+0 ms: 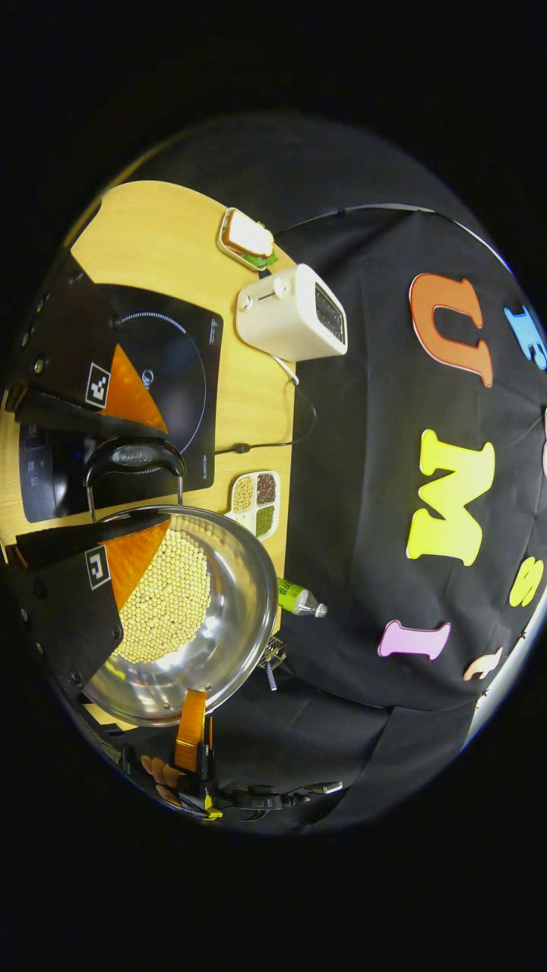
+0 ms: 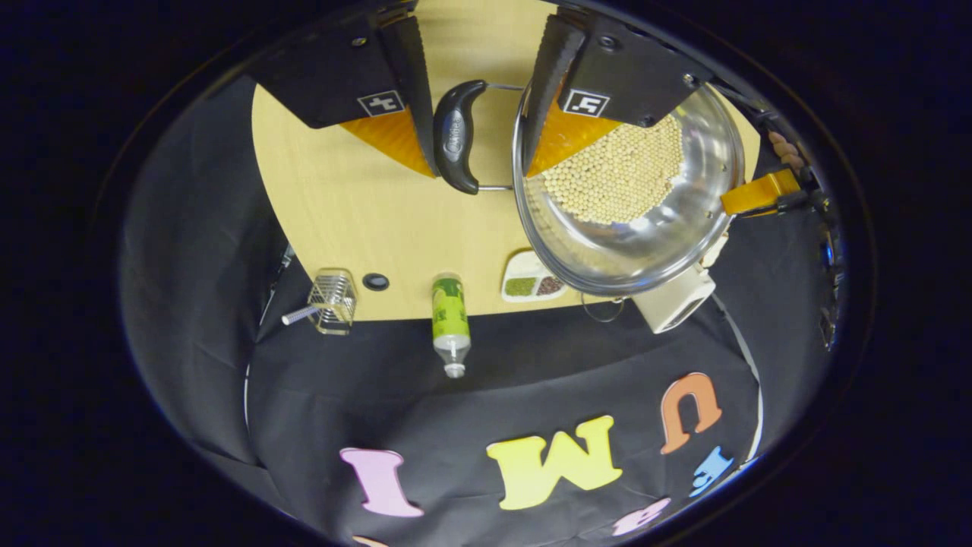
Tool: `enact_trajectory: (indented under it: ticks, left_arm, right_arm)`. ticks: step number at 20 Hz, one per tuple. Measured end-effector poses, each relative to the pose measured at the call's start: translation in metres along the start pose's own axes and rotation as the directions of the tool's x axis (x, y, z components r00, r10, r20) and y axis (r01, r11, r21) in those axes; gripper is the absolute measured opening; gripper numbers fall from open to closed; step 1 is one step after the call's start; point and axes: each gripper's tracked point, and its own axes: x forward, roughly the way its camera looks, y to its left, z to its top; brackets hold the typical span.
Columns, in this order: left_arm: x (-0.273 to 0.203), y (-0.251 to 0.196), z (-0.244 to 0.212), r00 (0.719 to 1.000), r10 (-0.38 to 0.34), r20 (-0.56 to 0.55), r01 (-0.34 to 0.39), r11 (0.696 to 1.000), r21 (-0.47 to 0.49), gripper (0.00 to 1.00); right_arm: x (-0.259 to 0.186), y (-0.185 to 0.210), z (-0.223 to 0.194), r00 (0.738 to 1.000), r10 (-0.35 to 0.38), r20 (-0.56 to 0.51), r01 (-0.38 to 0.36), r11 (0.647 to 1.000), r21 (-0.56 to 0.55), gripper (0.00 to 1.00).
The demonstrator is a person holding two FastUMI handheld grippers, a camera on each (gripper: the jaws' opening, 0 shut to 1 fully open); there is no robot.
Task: First push the handle of the pot to place it horizontally, then grasp the pot with both hands and set it on the induction cooktop.
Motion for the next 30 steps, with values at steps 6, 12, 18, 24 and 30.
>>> enact_trajectory:
  ticks: [6, 12, 18, 24, 30]
  left_arm:
    - [-0.034, 0.051, 0.017, 0.997, 0.046, 0.056, -0.044, 0.999, -0.03, 0.51]
    - [-0.046, 0.108, 0.023, 0.992, 0.102, 0.076, -0.097, 0.993, -0.07, 0.51]
    - [-0.039, 0.156, 0.021, 0.988, 0.14, 0.067, -0.133, 0.986, -0.102, 0.51]
    - [-0.014, 0.194, 0.008, 0.986, 0.162, 0.029, -0.157, 0.98, -0.124, 0.51]
    - [0.013, 0.213, -0.012, 0.985, 0.173, 0.015, -0.169, 0.976, -0.14, 0.51]
  right_arm:
    - [-0.005, 0.065, 0.022, 0.999, 0.044, 0.026, -0.042, 0.998, -0.054, 0.61]
    - [0.014, 0.125, 0.03, 0.996, 0.089, 0.009, -0.088, 0.992, -0.087, 0.61]
    - [0.044, 0.171, 0.033, 0.995, 0.103, -0.009, -0.103, 0.988, -0.115, 0.61]
    - [0.087, 0.197, 0.019, 0.993, 0.103, -0.058, -0.11, 0.986, -0.123, 0.62]
    - [0.116, 0.206, 0.007, 0.995, 0.072, -0.068, -0.082, 0.983, -0.161, 0.62]
